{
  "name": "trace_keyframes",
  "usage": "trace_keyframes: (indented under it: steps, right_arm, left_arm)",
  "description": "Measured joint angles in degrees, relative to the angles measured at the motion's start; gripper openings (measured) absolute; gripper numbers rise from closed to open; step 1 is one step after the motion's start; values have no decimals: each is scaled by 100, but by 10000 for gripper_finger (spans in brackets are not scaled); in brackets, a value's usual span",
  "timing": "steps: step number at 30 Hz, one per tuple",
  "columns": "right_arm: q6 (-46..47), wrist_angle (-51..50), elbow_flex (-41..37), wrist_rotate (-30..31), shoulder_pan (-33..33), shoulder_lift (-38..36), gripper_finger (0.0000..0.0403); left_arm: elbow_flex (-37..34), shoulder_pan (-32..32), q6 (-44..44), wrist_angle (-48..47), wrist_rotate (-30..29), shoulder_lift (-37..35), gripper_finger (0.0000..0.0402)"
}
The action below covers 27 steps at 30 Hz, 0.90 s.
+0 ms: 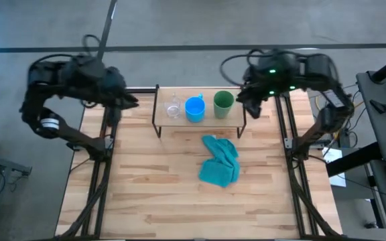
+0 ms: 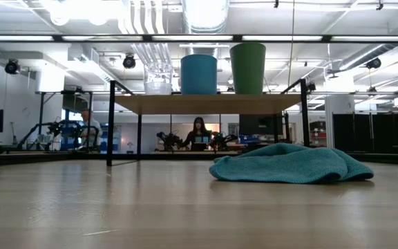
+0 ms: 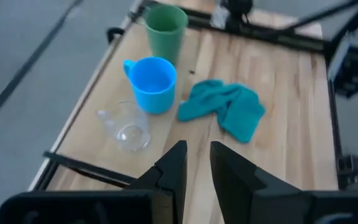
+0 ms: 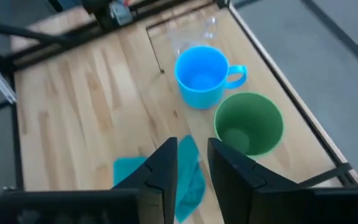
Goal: Stack small to large cups/mugs on shelf
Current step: Return to Home Position
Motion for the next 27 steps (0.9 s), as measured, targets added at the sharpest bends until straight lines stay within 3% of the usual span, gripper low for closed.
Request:
trace_keyframes:
  steps: [8, 14, 21, 27]
  right_arm:
    - [77, 334, 0, 26, 218, -789, 74]
    - [115, 319, -76, 397, 228, -1193, 69]
    - [-74, 623, -770, 474, 228, -1612, 77]
    - [-88, 1709, -2207, 281, 263, -2289, 82]
  left_arm:
    - [-49, 2, -960, 7, -719, -884, 57]
    - [-581, 2, -1372, 6, -1029, -1482, 57]
    - [-1963, 2, -1509, 776, -1110, -2633, 57]
    - [-3515, 2, -1518, 1731, -1107, -3705, 57]
